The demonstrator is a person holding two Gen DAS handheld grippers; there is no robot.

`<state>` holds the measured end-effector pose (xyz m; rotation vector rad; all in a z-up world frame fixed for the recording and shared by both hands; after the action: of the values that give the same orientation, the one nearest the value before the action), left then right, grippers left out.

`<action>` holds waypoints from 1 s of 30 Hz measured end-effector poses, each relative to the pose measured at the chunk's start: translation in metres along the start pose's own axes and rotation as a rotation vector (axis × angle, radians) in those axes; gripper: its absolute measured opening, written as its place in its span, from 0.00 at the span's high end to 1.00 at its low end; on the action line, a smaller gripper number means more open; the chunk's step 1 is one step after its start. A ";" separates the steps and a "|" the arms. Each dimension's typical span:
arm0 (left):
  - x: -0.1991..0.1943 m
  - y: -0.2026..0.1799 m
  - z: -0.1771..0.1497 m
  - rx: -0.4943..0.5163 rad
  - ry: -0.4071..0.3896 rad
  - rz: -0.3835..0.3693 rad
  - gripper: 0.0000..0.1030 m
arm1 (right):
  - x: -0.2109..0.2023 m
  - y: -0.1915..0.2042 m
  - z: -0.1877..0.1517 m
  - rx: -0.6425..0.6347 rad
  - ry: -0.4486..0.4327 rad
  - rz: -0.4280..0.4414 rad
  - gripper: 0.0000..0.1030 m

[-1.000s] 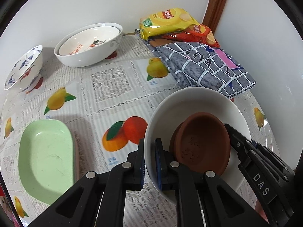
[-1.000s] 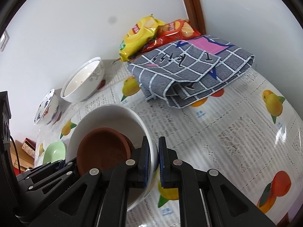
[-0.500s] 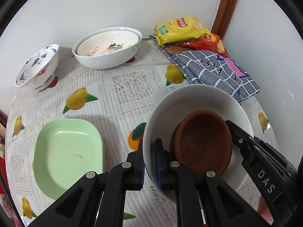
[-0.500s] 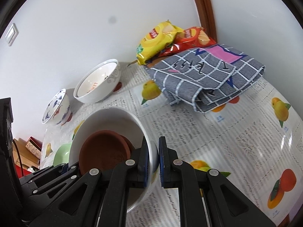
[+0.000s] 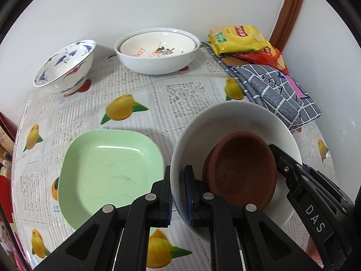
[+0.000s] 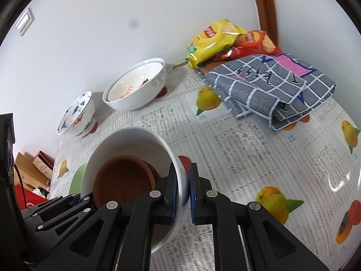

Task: Organize plates and bowls
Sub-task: 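Lift the white bowl with both tools and carry it over the green plate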

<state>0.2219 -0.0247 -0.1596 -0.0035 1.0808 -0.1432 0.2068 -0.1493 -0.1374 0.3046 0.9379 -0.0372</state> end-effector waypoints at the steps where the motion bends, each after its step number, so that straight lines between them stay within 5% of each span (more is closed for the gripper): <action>1: -0.001 0.003 -0.001 -0.005 -0.001 0.002 0.90 | 0.001 0.003 -0.001 -0.004 0.001 0.003 0.91; 30: -0.018 0.052 -0.003 -0.082 -0.023 0.046 0.90 | 0.005 0.055 -0.003 -0.076 -0.001 0.071 0.91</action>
<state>0.2164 0.0290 -0.1487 -0.0546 1.0624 -0.0573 0.2167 -0.0957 -0.1298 0.2676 0.9242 0.0636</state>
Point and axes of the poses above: each gripper's, at about its wrist camera, not at the fingertips, and x roughly the way its jaws point, y to its left, z to its top, the point moved 4 cm from there along x, roughly the way its jaws point, and after that the axes turned 1 degree about -x, right-handed, at the moved point
